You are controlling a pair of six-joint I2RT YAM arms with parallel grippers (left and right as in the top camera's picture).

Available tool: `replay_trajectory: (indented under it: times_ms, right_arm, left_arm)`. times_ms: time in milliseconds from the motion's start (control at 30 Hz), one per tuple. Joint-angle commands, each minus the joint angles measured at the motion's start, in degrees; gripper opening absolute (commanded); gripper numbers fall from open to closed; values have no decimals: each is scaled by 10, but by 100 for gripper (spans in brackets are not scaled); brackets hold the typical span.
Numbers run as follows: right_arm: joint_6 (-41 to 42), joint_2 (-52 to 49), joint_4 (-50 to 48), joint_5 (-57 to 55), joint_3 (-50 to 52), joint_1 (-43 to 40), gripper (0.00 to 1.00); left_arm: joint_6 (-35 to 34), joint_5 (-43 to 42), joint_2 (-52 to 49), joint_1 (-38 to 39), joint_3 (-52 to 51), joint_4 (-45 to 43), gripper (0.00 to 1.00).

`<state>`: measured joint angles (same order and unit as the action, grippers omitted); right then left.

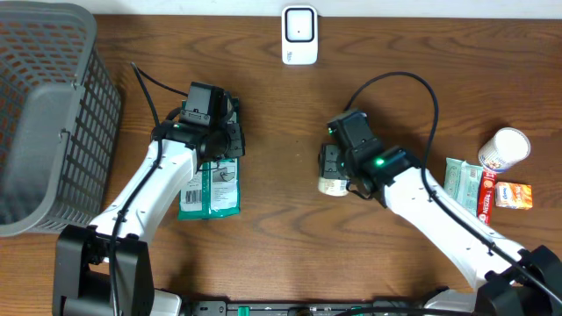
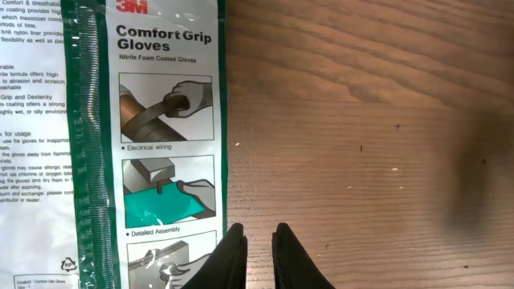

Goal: Scan the item barcode

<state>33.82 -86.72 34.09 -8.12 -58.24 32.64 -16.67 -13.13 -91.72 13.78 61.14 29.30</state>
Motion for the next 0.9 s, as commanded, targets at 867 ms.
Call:
replay_trajectory:
  times_ms: [867]
  right_arm:
    - [38,-130,-157,-265,-8,87,47]
  left_arm:
    - [5,12,-4,1,-9,-9,14]
